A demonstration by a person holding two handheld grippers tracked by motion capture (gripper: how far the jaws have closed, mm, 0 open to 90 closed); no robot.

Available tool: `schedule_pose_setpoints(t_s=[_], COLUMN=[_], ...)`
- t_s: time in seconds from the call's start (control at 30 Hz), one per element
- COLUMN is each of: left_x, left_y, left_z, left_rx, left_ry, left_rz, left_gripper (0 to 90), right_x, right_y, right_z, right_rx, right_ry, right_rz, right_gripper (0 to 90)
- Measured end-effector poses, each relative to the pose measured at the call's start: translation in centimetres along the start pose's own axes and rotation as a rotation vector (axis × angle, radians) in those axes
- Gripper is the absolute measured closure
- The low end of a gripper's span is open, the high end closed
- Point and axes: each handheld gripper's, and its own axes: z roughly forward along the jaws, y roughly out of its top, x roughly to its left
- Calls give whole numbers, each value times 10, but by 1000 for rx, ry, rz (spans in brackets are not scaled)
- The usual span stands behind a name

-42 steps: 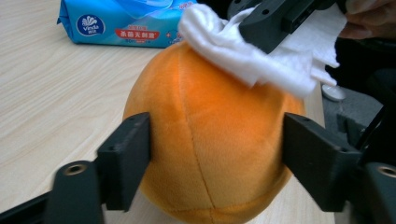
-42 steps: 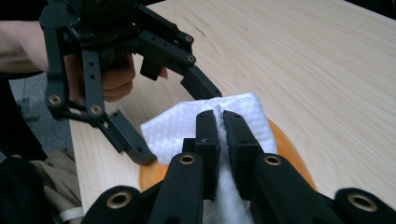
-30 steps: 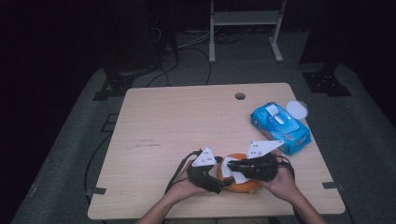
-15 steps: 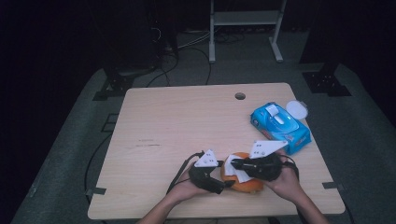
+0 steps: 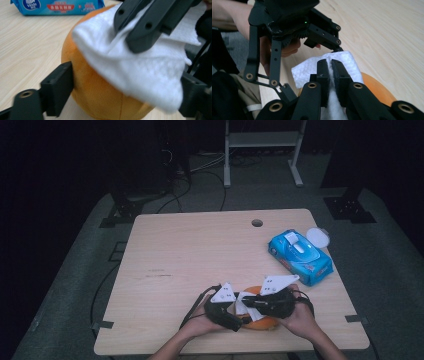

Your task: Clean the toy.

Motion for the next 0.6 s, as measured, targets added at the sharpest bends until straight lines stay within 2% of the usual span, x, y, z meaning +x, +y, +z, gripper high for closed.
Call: schedule_pose_setpoints(t_s=[0.07,0.13,0.27,0.3,0.33,0.37,0.4,0.47,0.5,0.57,0.6], left_x=[0,-1,-1,-1,-1,0,0,1,0,-1,-2], left_y=[0,-1,-2,-2,-1,0,2,2,2,2,2], left_z=[-2,-1,-1,-1,-2,-1,-1,1,2,3,3], left_rx=[1,-2,-1,-1,-2,-14,-26,-50,-49,-49,-54], left_ry=[3,2,3,3,2,-1,0,-7,-9,-8,-9], left_rz=[-3,-3,4,4,6,-4,-16,-29,-35,-32,-31], left_gripper=[203,206,202,196,196,161,91,58,45,30,29], right_x=[1,-4,-25,-25,-31,-37,-37,-34,-31,-22,-18], right_y=[1,0,-14,-14,-18,-24,-27,-26,-23,-16,-13], right_z=[-1,-8,-28,-28,-32,-35,-34,-30,-28,-22,-19], right_rx=[7,-3,-16,-16,-13,-21,-31,-29,-35,-37,-46], right_ry=[-9,-27,-96,-96,-112,-105,-82,-75,-56,-37,-11], right_rz=[-11,0,68,68,84,122,137,127,129,96,92], right_gripper=[844,844,844,844,844,846,846,846,846,846,846])
